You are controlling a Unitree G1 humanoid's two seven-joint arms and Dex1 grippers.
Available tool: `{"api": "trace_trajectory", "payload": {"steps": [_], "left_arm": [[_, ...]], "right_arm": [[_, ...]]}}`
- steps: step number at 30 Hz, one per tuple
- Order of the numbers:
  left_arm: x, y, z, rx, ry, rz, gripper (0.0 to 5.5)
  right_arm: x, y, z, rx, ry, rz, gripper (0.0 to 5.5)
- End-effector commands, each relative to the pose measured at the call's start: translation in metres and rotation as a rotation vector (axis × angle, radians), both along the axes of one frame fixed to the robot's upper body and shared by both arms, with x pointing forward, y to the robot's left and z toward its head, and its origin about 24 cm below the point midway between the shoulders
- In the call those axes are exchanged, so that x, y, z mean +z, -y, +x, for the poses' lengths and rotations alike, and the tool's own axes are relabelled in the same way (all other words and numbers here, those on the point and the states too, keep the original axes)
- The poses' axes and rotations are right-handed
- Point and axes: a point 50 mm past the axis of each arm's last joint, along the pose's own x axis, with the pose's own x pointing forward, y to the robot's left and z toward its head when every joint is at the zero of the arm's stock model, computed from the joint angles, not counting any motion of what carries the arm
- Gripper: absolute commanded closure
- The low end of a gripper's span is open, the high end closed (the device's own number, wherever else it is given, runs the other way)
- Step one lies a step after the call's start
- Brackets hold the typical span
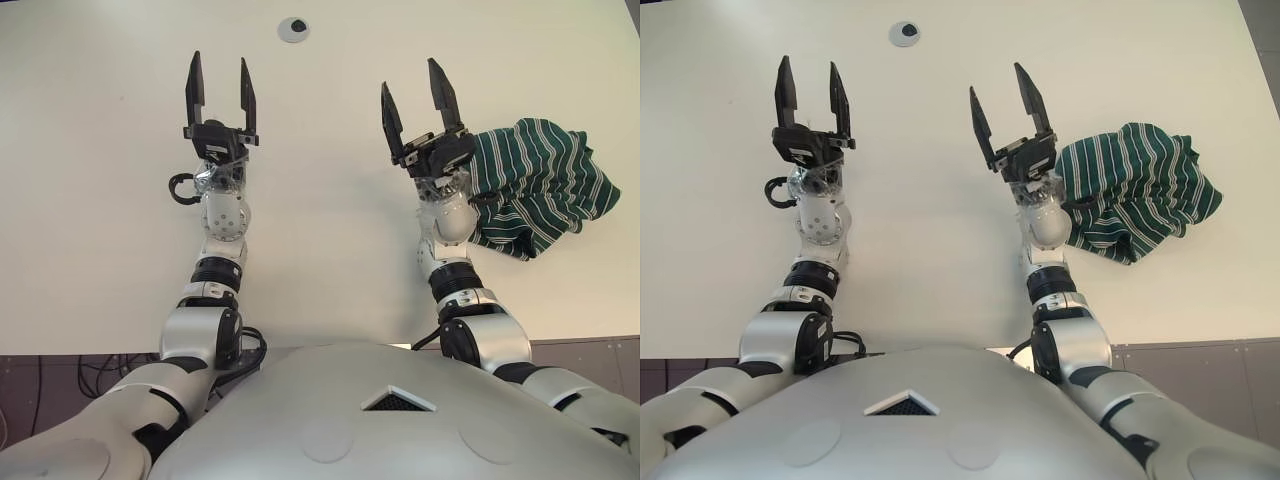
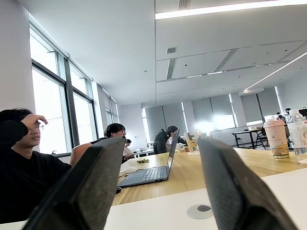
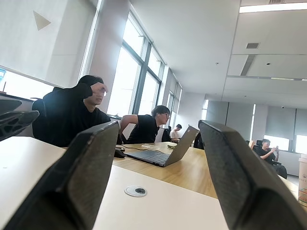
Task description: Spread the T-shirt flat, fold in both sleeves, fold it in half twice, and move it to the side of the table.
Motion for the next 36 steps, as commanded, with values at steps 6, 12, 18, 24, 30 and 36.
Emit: {"api": "trace_trajectory", "payload": {"steps": [6, 12, 18, 24, 30, 36], "left_arm": [[-0.03, -0.003, -0.02, 0.005, -0.138, 0.025, 2.76], [-0.03, -0.002, -0.02, 0.003, -0.138, 0.024, 2.76], [-0.03, -0.002, -0.021, 0.002, -0.14, 0.024, 2.76], [-0.031, -0.001, -0.02, 0.001, -0.143, 0.025, 2.76], [-0.035, 0.005, -0.016, 0.001, -0.18, 0.026, 2.76], [-0.041, 0.007, -0.01, 0.046, -0.221, 0.033, 2.76]], "right_arm": [[-0.031, 0.007, -0.019, -0.017, -0.14, -0.026, 2.47], [-0.031, 0.007, -0.018, -0.014, -0.144, -0.029, 2.47], [-0.032, 0.007, -0.019, -0.013, -0.147, -0.03, 2.47], [-0.032, 0.007, -0.018, -0.013, -0.15, -0.032, 2.47], [-0.037, 0.013, -0.013, -0.022, -0.186, -0.04, 2.47], [-0.038, 0.013, 0.003, 0.009, -0.242, -0.053, 2.47]]}}
